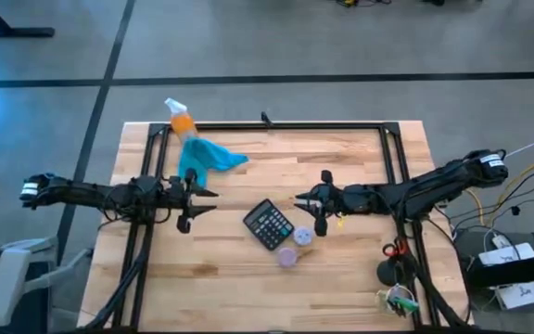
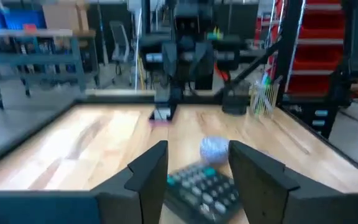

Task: Apply microfiber cloth
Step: Return to Home Position

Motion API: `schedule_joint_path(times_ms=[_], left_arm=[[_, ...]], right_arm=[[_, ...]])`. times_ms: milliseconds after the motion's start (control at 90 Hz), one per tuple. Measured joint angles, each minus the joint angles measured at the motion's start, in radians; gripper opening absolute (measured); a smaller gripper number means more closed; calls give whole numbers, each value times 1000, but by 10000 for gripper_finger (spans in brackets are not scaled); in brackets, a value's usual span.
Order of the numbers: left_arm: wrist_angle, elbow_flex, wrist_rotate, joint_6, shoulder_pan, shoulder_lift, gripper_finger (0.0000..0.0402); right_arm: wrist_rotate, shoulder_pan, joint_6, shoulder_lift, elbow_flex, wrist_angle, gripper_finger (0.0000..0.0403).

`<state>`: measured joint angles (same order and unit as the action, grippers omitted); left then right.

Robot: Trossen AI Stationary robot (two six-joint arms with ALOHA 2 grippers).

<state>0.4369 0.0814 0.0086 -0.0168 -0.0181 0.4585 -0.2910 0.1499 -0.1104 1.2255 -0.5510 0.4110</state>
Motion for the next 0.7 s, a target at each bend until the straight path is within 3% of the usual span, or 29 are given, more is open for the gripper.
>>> schedule_joint_path(times_ms=[278,533,700], left_arm=[[-37,0,0,-42,0,-113,146],[-82,-18,-6,-92,0,-151,119],[-86,-48,-131,-182,0,-184,101]], right_arm=[[12,1,1,-190,18,-189,153],[78,5,-7,-325,191,-35,148],[138,5,-9,-416,304,16,133]])
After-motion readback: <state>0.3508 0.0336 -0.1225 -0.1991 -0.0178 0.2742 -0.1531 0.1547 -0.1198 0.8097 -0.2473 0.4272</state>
